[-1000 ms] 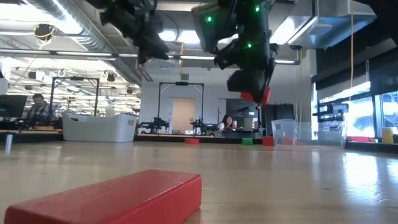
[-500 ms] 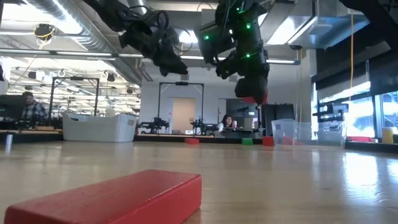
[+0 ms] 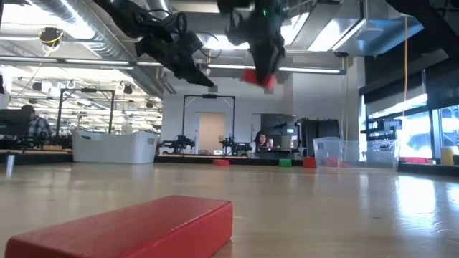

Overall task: Sort & place blocks by color
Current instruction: Put the red block into the transparent bin

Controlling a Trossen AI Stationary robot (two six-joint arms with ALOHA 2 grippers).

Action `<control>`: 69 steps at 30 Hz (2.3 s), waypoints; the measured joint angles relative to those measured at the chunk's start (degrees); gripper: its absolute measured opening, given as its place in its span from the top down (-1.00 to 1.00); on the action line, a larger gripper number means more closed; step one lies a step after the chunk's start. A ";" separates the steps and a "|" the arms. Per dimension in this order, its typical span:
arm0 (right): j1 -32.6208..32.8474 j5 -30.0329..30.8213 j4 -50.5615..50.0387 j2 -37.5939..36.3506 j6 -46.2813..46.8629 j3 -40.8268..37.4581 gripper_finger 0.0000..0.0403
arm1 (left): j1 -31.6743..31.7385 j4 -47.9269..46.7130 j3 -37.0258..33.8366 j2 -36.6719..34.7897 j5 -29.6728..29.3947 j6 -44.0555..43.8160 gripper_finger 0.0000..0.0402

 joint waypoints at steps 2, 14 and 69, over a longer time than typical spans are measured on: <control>-0.42 -2.11 -0.12 0.00 -1.41 3.97 0.35 | 0.61 -0.03 -0.02 0.00 2.19 -0.06 0.45; -2.84 0.74 -2.05 -0.02 -6.11 10.21 0.35 | -0.55 0.19 0.00 -0.35 9.74 -0.57 0.45; -15.46 -0.07 -3.35 -1.21 -7.62 10.12 0.35 | -6.85 -6.36 1.09 -7.17 -28.62 -1.97 0.54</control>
